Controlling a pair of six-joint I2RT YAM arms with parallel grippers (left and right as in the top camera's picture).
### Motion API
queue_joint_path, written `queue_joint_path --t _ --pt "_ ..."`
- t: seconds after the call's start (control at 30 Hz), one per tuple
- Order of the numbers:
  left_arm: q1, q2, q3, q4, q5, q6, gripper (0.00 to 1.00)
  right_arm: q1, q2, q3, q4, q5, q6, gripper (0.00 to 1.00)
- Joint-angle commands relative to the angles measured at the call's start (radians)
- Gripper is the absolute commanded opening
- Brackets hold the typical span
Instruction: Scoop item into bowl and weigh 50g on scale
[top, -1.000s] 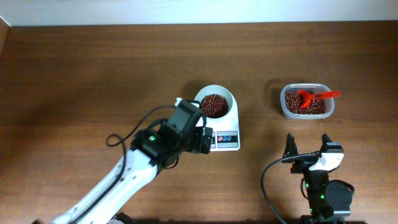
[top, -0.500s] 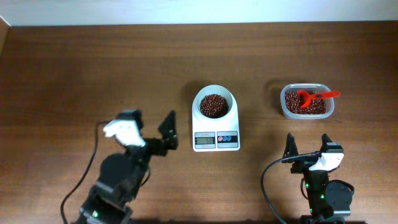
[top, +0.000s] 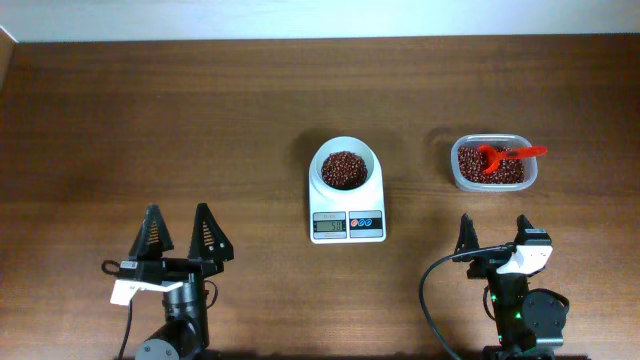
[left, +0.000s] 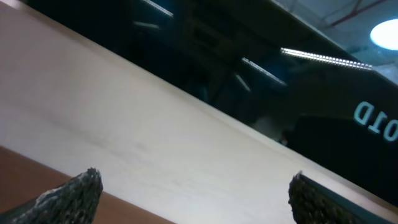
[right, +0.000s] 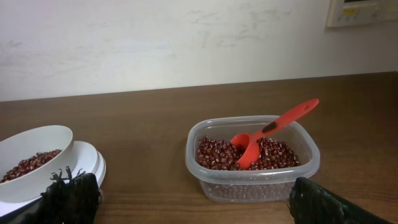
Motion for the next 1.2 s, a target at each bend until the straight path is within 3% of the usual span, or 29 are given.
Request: queue_joint_path --t 0.0,0.13,0.27,0.53,0.67,0.8,1.17 --pt "0.036 -0.050 -0.005 -0.057 -0.004 -0.002 0.99 0.007 -0.003 -0.005 -0.006 0.009 0.000 0.99" --pt "0.043 -0.050 -0.005 -0.204 -0.083 -0.001 0.98 0.007 -0.003 -0.005 -0.006 0.009 0.000 0.99" --pt "0.093 -0.049 -0.005 -0.544 -0.043 0.023 0.98 0.007 -0.003 -0.005 -0.006 0.009 0.000 0.99" --pt "0.106 -0.050 -0.005 -0.543 -0.026 0.036 0.99 0.007 -0.003 -0.005 -0.006 0.009 0.000 0.99" --pt "0.141 -0.050 -0.005 -0.426 -0.005 0.039 0.98 0.007 -0.003 -0.005 -0.006 0.009 0.000 0.99" --pt "0.143 -0.050 -0.006 -0.372 0.121 0.322 0.98 0.007 -0.003 -0.005 -0.006 0.009 0.000 0.99" --pt "0.206 -0.050 -0.006 -0.562 0.164 0.378 0.98 0.007 -0.003 -0.005 -0.006 0.009 0.000 0.99"
